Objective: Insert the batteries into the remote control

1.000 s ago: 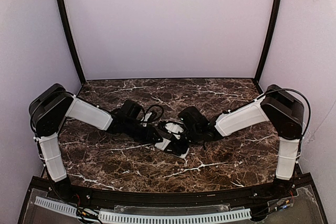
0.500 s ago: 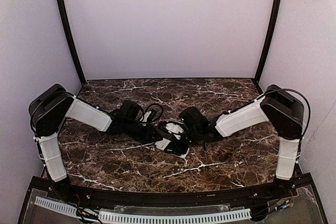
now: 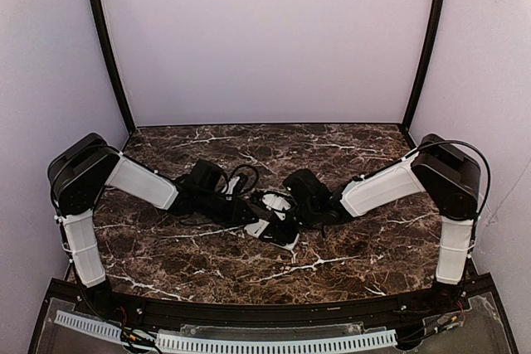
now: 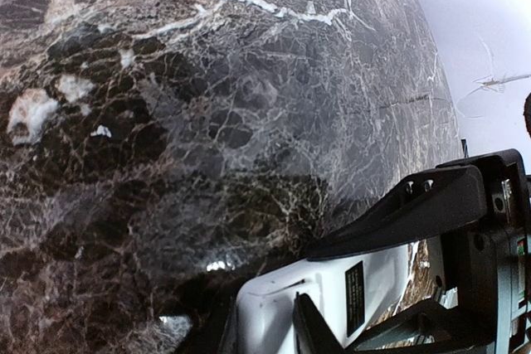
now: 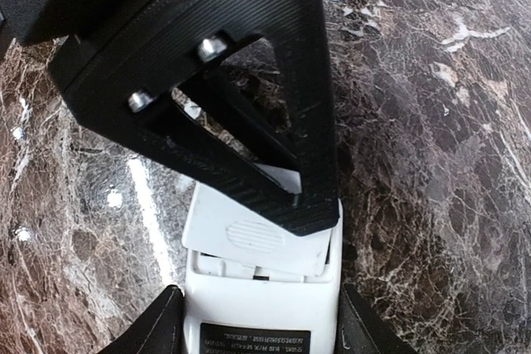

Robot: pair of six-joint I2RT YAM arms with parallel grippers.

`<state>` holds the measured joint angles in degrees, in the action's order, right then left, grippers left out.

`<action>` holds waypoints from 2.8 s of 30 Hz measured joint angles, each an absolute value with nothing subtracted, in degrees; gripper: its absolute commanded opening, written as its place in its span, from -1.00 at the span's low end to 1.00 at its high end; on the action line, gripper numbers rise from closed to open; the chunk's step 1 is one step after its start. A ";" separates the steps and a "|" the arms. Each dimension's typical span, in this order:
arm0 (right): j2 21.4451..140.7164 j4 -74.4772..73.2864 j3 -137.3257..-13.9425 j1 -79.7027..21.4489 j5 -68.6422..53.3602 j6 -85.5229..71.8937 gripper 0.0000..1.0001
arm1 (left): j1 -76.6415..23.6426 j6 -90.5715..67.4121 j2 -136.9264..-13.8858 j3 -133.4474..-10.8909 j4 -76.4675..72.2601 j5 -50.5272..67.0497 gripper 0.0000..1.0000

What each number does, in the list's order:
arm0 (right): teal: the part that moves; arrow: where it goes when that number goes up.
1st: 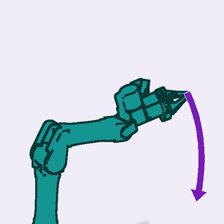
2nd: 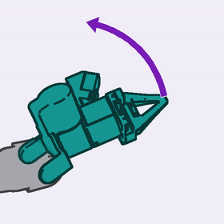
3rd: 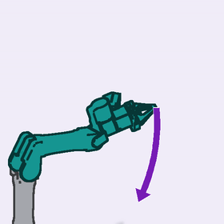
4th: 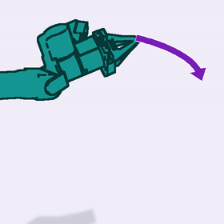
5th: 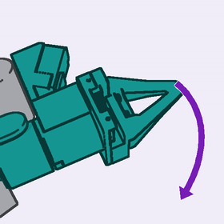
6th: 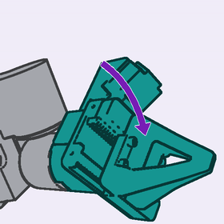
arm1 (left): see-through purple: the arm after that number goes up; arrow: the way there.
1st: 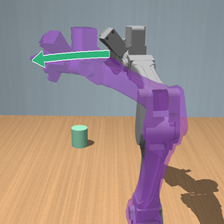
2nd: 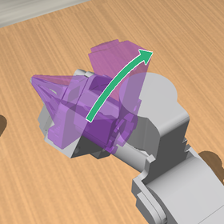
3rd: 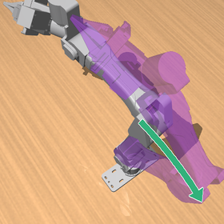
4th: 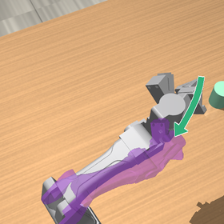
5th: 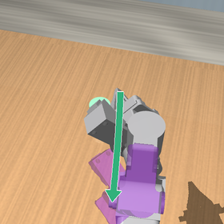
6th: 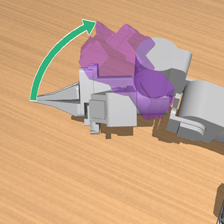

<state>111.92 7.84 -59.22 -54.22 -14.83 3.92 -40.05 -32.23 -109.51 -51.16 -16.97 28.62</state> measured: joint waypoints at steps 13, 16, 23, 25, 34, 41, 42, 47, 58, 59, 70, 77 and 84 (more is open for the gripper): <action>111.92 9.50 -58.43 -54.19 -14.83 2.02 0.13 | -40.32 -32.14 -110.17 -52.42 -16.82 28.49 -0.29; 111.92 10.26 -58.04 -54.19 -14.81 1.91 0.13 | -40.36 -32.18 -109.91 -52.31 -16.93 28.42 -0.18; 111.92 12.27 -56.97 -54.19 -14.76 1.87 0.12 | -39.92 -33.12 -108.90 -50.04 -20.01 29.32 0.03; 111.92 12.88 -56.66 -54.19 -14.76 1.87 0.12 | -39.59 -33.50 -108.40 -48.97 -21.08 29.87 0.08; 111.85 14.20 -55.96 -54.19 -14.79 2.33 0.09 | -38.35 -33.63 -106.89 -46.76 -21.54 30.74 -0.05; 111.85 14.48 -55.83 -54.19 -14.85 2.59 0.05 | -38.11 -32.51 -105.41 -45.15 -20.91 30.79 -0.04; 111.85 14.50 -55.83 -54.17 -14.98 2.68 0.05 | -38.09 -32.29 -105.12 -44.73 -20.97 30.85 -0.07; 111.85 14.57 -55.77 -54.11 -15.05 2.76 0.03 | -38.02 -31.81 -105.16 -44.38 -21.17 31.42 -0.26; 111.85 15.42 -55.37 -54.08 -15.18 2.48 0.00 | -37.50 -32.21 -107.26 -44.69 -23.00 32.80 -0.52; 111.85 15.46 -55.35 -54.08 -15.16 2.35 -0.01 | -37.50 -32.45 -107.46 -44.66 -23.44 33.08 -0.54; 111.85 16.32 -55.02 -54.11 -14.13 0.43 -0.05 | -37.19 -36.42 -109.08 -44.03 -27.73 36.75 -0.79; 111.85 17.23 -54.57 -54.11 -14.09 -0.43 -0.06 | -36.58 -38.54 -110.04 -43.48 -30.61 38.46 -0.99; 111.85 20.67 -52.80 -54.11 -13.89 -1.19 -0.12 | -35.92 -41.50 -111.09 -41.36 -37.41 40.64 -0.99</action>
<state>111.85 20.67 -52.80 -54.11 -13.89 -1.19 -35.92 -41.50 -111.09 -41.36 -37.41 40.64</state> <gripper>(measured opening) 0.549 0.114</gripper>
